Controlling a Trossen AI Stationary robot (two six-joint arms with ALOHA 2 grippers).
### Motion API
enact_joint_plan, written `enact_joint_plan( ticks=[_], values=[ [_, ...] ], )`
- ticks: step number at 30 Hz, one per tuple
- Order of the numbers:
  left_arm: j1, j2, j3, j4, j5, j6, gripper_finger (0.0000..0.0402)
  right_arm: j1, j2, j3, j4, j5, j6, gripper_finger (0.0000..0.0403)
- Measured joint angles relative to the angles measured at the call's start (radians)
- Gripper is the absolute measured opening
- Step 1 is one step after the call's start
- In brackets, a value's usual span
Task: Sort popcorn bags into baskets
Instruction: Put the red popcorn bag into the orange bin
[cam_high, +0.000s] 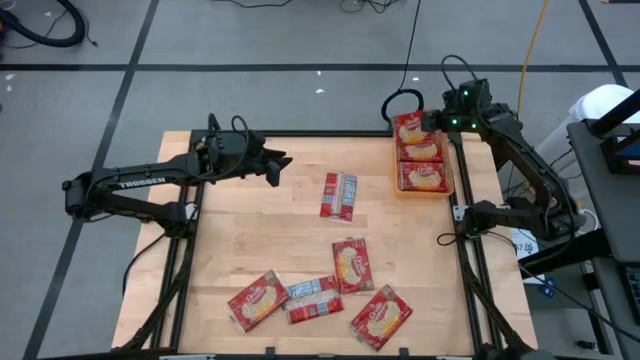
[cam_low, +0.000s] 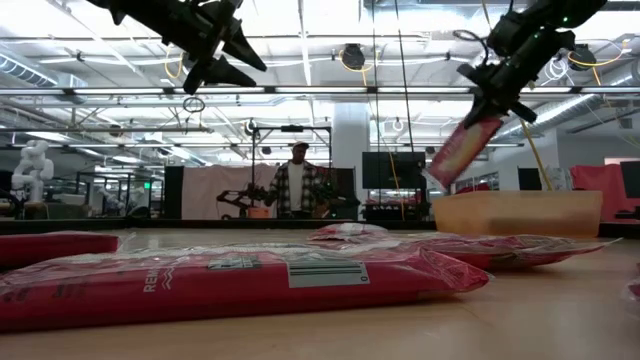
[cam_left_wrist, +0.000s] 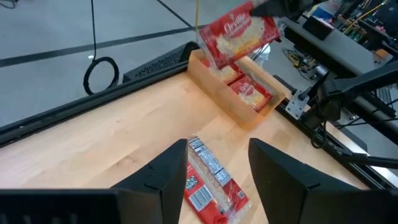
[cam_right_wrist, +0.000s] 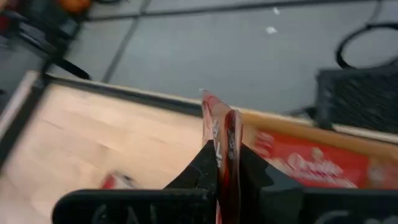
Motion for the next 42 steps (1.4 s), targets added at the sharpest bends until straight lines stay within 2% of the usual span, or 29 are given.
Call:
enact_joint_plan(
  ticks=[9,19,24,36,42],
  values=[
    [0.000,0.000,0.000,0.000,-0.014,0.000,0.0165,-0.009,0.084,0.000,-0.052,0.072,-0.057,0.0011],
    [0.000,0.000,0.000,0.000,-0.012,-0.008,0.0170,-0.006,0.172,0.000,-0.040,0.073,-0.033,0.0011],
    [0.000,0.000,0.000,0.000,0.036,-0.008,0.0170,-0.006,0.192,0.000,-0.039,0.118,-0.030,0.0014],
    [0.000,0.000,0.000,-0.001,0.074,0.000,0.0170,0.051,0.217,0.000,-0.017,0.293,-0.010,0.0111],
    [0.000,0.000,0.000,-0.003,0.076,-0.018,0.0171,0.087,0.236,0.000,0.013,0.413,-0.009,0.0144]
  ],
)
